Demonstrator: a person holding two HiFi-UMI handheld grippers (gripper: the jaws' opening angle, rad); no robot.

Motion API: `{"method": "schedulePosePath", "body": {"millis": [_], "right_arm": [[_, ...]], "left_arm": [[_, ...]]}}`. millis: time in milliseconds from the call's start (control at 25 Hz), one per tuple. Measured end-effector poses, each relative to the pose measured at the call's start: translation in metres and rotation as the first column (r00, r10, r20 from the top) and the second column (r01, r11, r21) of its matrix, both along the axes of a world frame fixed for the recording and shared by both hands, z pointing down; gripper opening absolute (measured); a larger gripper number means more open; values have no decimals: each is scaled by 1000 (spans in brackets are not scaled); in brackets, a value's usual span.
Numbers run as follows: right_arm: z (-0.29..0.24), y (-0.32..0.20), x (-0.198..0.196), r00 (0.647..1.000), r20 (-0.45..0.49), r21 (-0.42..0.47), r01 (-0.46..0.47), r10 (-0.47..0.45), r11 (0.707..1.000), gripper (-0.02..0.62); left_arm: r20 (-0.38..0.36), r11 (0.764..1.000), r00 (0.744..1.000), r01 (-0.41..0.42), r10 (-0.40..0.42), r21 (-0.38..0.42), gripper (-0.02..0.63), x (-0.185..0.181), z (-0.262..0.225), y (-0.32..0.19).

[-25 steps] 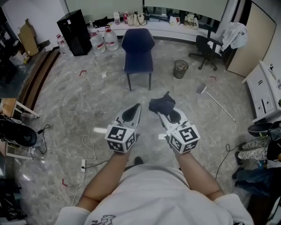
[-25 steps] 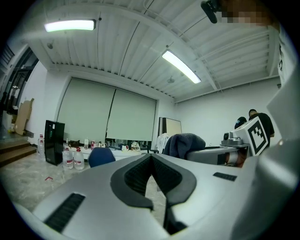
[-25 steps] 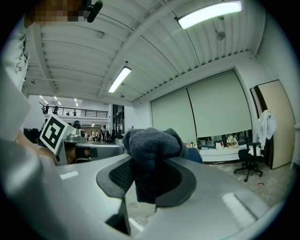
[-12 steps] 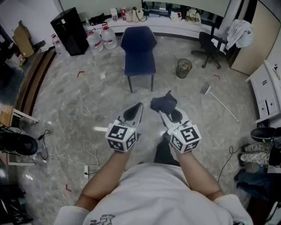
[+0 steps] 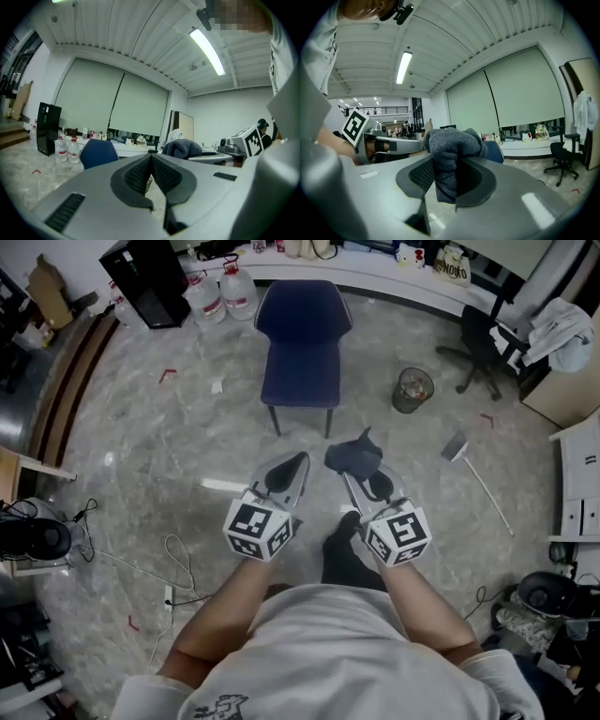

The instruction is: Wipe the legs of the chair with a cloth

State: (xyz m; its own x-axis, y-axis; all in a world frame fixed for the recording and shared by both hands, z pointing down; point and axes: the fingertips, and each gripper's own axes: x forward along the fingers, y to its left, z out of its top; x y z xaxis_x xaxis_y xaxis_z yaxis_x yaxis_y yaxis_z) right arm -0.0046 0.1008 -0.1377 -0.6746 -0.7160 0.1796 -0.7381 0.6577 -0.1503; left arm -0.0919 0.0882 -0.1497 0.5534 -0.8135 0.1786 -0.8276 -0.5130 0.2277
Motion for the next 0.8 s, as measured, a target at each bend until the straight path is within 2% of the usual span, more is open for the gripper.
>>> {"method": "schedulePosePath", "body": {"millis": [240, 480, 680, 800], "right_arm": [[41, -132, 25, 996, -50, -49, 72, -74, 996, 106], [80, -231, 32, 993, -94, -50, 71, -75, 996, 106], [145, -297, 47, 987, -158, -47, 21, -28, 999, 107], [208, -323, 48, 979, -200, -69, 15, -28, 997, 107]], "left_arm": [[3, 997, 997, 77, -77, -24, 5, 12, 28, -132], [13, 996, 997, 73, -73, -43, 5, 10, 65, -225], [22, 996, 1000, -16, 18, -83, 5, 35, 155, -292], [10, 993, 999, -37, 39, -111, 5, 41, 227, -330]]}}
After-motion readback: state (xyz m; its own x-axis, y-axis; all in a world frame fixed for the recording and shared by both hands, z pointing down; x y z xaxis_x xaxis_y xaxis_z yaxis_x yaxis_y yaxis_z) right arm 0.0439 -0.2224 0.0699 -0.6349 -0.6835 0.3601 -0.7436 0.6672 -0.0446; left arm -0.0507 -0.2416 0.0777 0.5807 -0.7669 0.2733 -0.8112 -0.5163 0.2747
